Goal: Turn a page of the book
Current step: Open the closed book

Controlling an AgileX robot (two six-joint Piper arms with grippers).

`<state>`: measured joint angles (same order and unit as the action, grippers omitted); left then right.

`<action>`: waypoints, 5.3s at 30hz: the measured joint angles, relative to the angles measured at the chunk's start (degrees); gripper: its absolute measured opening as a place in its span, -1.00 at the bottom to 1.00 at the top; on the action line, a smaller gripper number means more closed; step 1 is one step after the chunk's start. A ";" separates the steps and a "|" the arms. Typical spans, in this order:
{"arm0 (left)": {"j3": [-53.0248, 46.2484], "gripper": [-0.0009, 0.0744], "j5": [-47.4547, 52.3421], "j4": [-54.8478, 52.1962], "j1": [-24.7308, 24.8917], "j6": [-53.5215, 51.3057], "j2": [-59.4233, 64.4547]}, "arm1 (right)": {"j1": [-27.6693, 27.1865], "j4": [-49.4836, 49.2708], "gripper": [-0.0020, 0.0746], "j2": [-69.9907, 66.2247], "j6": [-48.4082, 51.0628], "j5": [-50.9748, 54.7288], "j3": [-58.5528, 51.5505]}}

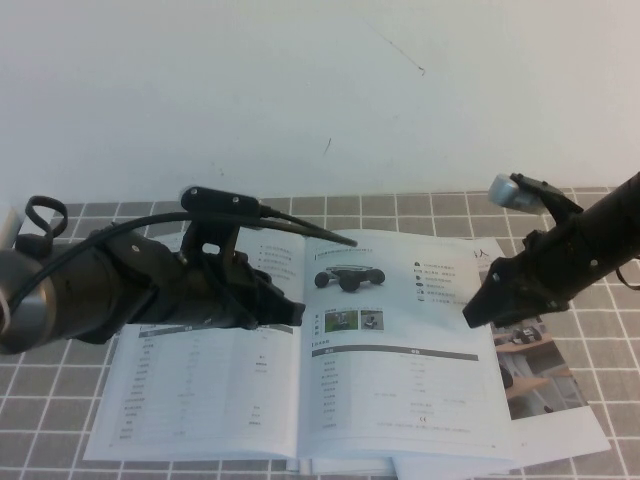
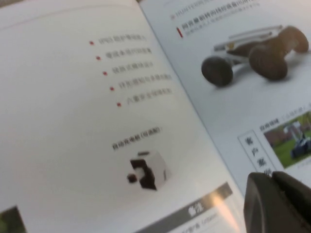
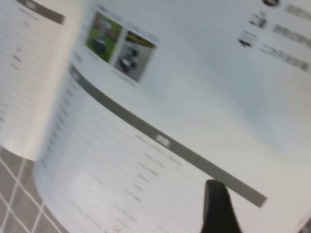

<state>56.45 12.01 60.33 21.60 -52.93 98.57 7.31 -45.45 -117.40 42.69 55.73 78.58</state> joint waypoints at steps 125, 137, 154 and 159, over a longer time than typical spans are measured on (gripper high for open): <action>-0.51 -0.99 24.09 -25.91 -1.09 23.18 -22.82 | 15.36 -8.60 0.08 -6.36 -7.35 13.74 32.03; -9.80 -0.99 20.88 -26.40 19.89 14.64 -32.57 | 15.48 -8.60 0.08 -6.36 -6.39 13.74 32.03; -10.58 -0.99 -12.82 -28.25 32.12 13.21 -17.23 | 15.48 -8.60 0.08 -6.36 -6.36 13.74 32.10; -10.58 -0.99 -13.89 -28.25 32.12 13.21 -16.56 | 15.48 -8.48 0.08 -6.36 -6.11 13.74 32.24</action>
<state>45.87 -1.88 32.08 53.73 -39.72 82.01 22.79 -53.93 -123.76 36.58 69.47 110.83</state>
